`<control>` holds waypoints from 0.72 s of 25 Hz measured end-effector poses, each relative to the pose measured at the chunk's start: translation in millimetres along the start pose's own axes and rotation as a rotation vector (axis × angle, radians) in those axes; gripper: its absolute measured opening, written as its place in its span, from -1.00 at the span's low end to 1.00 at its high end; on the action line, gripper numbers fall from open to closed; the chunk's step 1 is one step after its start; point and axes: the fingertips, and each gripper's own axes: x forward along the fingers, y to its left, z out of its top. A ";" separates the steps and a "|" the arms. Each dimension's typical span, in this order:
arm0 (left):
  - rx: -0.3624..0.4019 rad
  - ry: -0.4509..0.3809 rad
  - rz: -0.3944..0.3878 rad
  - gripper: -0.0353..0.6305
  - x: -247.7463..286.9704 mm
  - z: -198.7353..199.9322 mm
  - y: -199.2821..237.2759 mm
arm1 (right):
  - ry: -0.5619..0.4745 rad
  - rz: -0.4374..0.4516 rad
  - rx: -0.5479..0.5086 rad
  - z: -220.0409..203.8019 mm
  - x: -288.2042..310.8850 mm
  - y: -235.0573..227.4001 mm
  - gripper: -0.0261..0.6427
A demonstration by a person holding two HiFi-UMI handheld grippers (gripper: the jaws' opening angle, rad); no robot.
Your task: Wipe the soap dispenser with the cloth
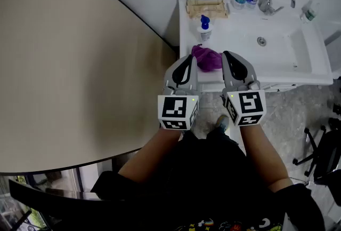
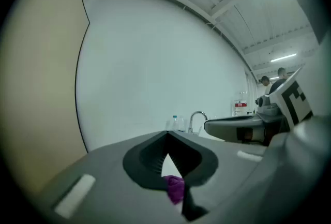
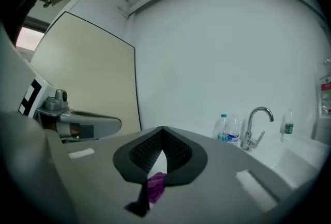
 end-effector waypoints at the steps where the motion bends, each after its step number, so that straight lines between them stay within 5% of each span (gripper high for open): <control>1: 0.000 0.001 0.000 -0.89 1.2 -0.1 -0.9 | -0.001 0.004 0.001 -0.3 0.0 -0.6 -0.86; 9: 0.000 0.027 -0.009 -0.89 5.2 -12.4 -3.0 | 0.054 0.060 -0.045 -27.6 9.7 -1.1 -0.85; 18: -0.010 0.086 0.029 -0.89 11.8 -34.2 6.2 | 0.281 0.197 -0.141 -109.8 55.3 -1.5 -0.49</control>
